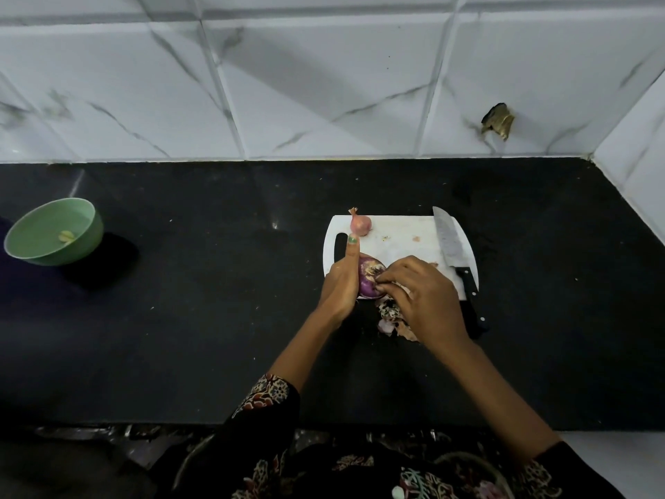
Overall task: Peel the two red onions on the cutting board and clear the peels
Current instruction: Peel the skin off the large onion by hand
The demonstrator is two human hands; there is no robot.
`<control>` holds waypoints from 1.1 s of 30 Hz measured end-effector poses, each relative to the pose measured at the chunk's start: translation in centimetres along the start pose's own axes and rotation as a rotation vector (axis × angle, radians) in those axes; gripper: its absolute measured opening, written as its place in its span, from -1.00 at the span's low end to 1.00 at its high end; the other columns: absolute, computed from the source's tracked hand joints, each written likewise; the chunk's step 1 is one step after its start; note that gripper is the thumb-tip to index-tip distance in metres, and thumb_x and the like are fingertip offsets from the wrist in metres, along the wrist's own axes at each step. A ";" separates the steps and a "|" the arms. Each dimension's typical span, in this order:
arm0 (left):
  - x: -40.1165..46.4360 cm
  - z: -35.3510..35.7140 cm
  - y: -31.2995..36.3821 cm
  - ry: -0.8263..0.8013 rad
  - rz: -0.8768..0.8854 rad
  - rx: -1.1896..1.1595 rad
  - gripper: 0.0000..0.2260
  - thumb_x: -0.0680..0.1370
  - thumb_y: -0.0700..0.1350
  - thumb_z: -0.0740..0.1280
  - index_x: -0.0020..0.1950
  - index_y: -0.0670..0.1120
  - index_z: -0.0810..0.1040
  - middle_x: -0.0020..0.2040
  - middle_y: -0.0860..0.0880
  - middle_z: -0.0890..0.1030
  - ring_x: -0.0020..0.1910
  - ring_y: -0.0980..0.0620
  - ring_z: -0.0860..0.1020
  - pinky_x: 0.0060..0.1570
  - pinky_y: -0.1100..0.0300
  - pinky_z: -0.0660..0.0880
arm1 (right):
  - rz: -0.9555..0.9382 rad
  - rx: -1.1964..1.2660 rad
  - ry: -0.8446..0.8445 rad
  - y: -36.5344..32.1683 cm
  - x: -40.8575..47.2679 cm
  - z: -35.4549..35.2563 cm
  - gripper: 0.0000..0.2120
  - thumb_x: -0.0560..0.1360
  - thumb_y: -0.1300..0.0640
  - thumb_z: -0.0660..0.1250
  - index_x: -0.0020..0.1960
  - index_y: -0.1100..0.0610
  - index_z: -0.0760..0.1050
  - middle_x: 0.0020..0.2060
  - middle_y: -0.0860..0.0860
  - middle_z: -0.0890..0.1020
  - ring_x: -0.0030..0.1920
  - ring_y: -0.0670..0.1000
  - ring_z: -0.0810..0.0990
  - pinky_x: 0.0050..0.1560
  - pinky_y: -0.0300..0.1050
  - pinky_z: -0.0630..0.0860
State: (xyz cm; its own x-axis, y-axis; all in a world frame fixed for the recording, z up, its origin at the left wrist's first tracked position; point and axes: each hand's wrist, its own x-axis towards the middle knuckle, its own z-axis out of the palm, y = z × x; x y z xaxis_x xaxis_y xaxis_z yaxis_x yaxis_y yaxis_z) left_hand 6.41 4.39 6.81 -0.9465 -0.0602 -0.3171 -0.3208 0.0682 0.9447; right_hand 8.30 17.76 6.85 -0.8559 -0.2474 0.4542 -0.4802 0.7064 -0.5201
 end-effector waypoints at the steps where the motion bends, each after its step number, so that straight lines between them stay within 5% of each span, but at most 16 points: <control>1: 0.1 0.0 -0.1 -0.001 -0.005 0.005 -0.23 0.34 0.52 -0.07 -0.11 -0.05 0.64 -0.15 -0.09 0.70 -0.08 -0.03 0.67 0.18 -0.07 0.52 | -0.012 -0.022 -0.007 0.1 0.0 0.0 -0.92 0.40 0.23 0.45 -0.12 0.10 0.63 -0.19 -0.04 0.61 -0.17 -0.05 0.55 -0.17 -0.36 0.34; 5: 0.4 0.2 -0.4 0.000 -0.041 -0.002 -0.20 0.30 0.57 0.00 -0.08 -0.07 0.66 -0.15 -0.09 0.71 -0.06 -0.06 0.67 0.17 -0.08 0.52 | -0.044 -0.047 -0.011 -0.1 0.3 -0.1 -0.95 0.42 0.21 0.40 -0.14 0.09 0.60 -0.20 -0.06 0.59 -0.17 -0.03 0.54 -0.20 -0.29 0.34; 9: 0.7 0.3 -0.8 -0.014 -0.032 -0.002 -0.38 0.52 0.37 0.09 -0.13 -0.14 0.64 -0.14 -0.17 0.69 -0.07 -0.14 0.66 0.15 -0.12 0.52 | -0.057 -0.103 -0.062 -0.2 0.5 -0.3 -0.94 0.41 0.20 0.37 -0.13 0.08 0.58 -0.19 -0.05 0.56 -0.15 -0.03 0.47 -0.32 -0.18 0.39; 11: 0.7 0.3 -0.9 -0.009 -0.038 -0.006 -0.35 0.46 0.40 0.14 -0.10 -0.18 0.63 -0.13 -0.20 0.68 -0.06 -0.18 0.65 0.12 -0.12 0.54 | -0.053 -0.123 -0.114 -0.1 0.6 -0.3 -0.92 0.42 0.22 0.37 -0.10 0.08 0.56 -0.16 -0.05 0.53 -0.11 -0.09 0.36 -0.35 -0.29 0.30; 14: 0.5 0.2 -0.9 -0.024 -0.066 -0.008 -0.40 0.48 0.36 0.16 -0.09 -0.18 0.60 -0.16 -0.21 0.66 -0.20 -0.13 0.64 -0.20 0.05 0.57 | -0.056 -0.158 -0.182 0.2 0.5 0.0 -0.91 0.45 0.24 0.35 -0.07 0.10 0.52 -0.11 -0.04 0.51 -0.06 -0.10 0.28 -0.35 -0.34 0.20; 17: 0.7 0.2 -0.9 -0.048 -0.094 -0.063 -0.56 0.60 0.21 0.14 -0.11 -0.11 0.60 -0.24 -0.10 0.65 -0.30 0.00 0.62 -0.46 0.28 0.44 | -0.014 -0.141 -0.187 0.4 0.4 0.3 -0.95 0.50 0.21 0.28 -0.04 0.13 0.46 -0.07 0.00 0.46 -0.04 -0.05 0.33 -0.33 -0.14 0.38; 20: 0.9 0.4 -0.5 -0.055 -0.088 -0.106 -0.61 0.61 0.15 0.14 -0.11 -0.10 0.59 -0.24 -0.08 0.64 -0.33 0.03 0.62 -0.48 0.31 0.43 | 0.093 0.065 -0.126 0.6 -0.1 0.7 -0.91 0.51 0.15 0.17 -0.03 0.11 0.42 -0.08 -0.05 0.40 -0.08 -0.07 0.40 -0.21 -0.02 0.48; 28: 0.9 0.8 -0.3 -0.105 -0.099 -0.166 -0.63 0.65 0.06 0.08 -0.14 -0.10 0.56 -0.36 -0.01 0.62 -0.46 0.14 0.58 -0.53 0.37 0.40 | 0.354 0.334 -0.019 0.2 -1.1 1.6 -0.92 0.51 0.08 0.12 -0.04 0.03 0.36 -0.12 -0.15 0.44 -0.07 -0.18 0.46 -0.04 -0.07 0.45; 33: 1.2 0.5 -0.3 -0.105 -0.118 -0.196 -0.62 0.65 0.06 0.03 -0.15 -0.04 0.56 -0.31 0.02 0.66 -0.41 0.17 0.62 -0.51 0.39 0.42 | 0.809 0.795 0.085 -0.4 -0.2 1.2 -0.90 0.63 0.19 0.10 0.02 0.14 0.38 -0.14 0.05 0.56 -0.21 -0.06 0.57 -0.22 -0.20 0.54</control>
State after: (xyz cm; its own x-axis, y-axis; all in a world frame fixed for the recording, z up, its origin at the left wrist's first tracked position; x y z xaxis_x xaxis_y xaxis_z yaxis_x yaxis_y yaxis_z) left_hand 5.35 4.82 6.11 -0.9046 0.0477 -0.4236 -0.4261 -0.1287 0.8955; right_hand 8.42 16.76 6.11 -0.9688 0.1573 -0.1915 0.1955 0.0097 -0.9807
